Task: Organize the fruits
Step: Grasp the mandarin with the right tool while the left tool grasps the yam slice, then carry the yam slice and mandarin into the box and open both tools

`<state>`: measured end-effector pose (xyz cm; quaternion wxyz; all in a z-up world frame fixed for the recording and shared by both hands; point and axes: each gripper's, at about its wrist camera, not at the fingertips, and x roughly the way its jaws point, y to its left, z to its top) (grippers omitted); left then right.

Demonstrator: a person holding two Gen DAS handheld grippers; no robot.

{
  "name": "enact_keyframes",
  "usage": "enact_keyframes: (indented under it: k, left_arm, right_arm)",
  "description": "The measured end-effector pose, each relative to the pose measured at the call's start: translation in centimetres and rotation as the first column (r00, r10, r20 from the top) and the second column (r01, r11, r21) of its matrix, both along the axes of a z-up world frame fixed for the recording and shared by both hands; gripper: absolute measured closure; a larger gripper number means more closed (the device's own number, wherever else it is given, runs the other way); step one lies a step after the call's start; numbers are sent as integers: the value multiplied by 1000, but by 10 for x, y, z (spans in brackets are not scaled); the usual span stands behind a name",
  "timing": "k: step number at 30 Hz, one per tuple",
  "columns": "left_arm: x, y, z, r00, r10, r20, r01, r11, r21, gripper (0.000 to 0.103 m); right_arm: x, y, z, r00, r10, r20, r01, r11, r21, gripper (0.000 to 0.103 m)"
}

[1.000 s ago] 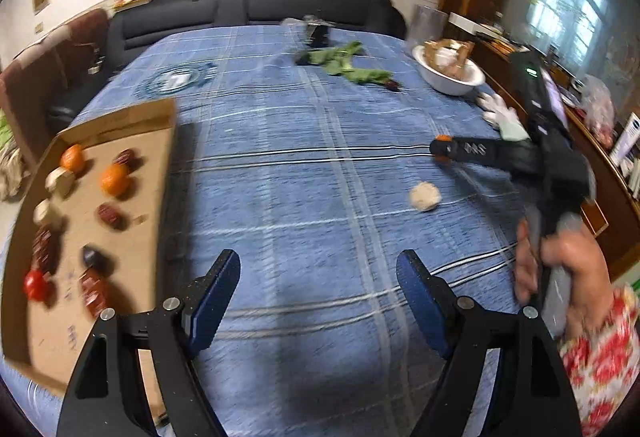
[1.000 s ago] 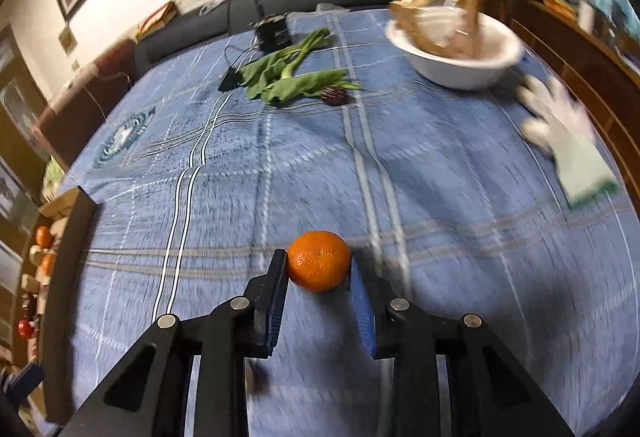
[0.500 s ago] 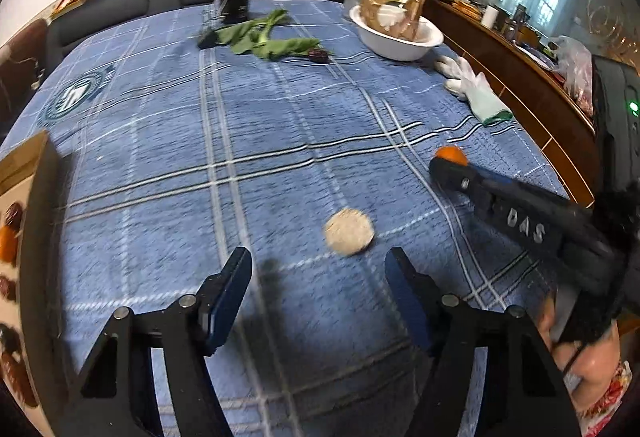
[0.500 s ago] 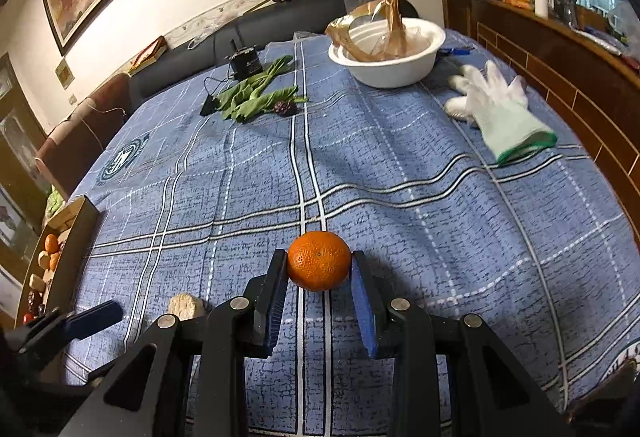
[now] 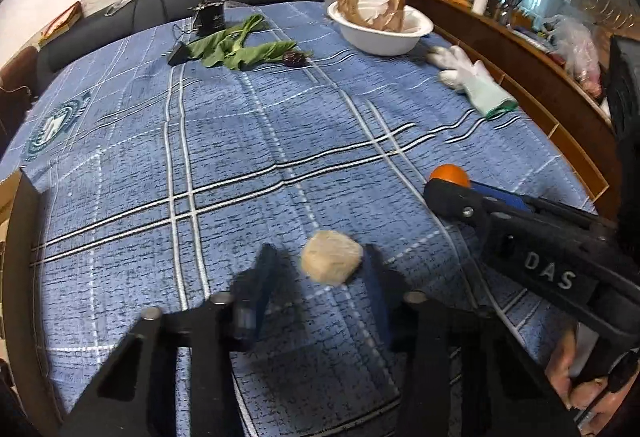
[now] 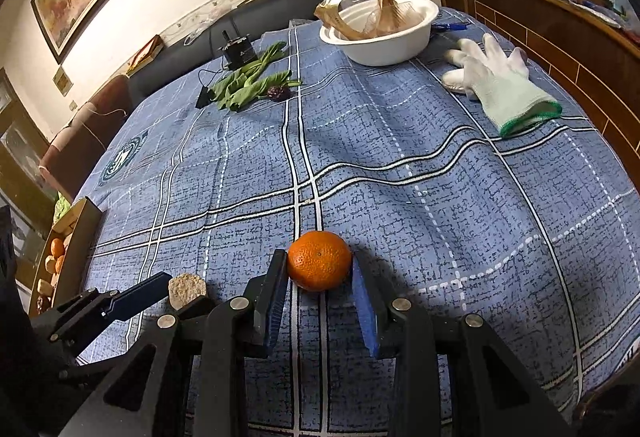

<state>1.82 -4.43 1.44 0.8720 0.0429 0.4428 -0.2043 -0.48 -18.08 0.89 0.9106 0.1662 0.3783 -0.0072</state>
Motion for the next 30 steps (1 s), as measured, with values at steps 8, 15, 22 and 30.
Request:
enact_keyframes:
  k: [8, 15, 22, 30]
  left_arm:
    - [-14, 18, 15, 999, 35, 10, -35, 998, -55, 75]
    - [-49, 66, 52, 992, 108, 64, -99, 986, -135, 74]
    - [-91, 170, 72, 950, 301, 86, -282, 942, -180, 74]
    - [-127, 290, 63, 827, 556, 78, -545, 829, -126, 74]
  right_arm:
    - [-5, 7, 7, 999, -3, 40, 6, 998, -60, 70]
    - [-9, 8, 11, 998, -1, 62, 5, 998, -67, 70]
    - [-10, 23, 12, 998, 23, 67, -15, 994, -111, 70]
    - [-44, 115, 57, 946, 299, 127, -298, 954, -30, 69]
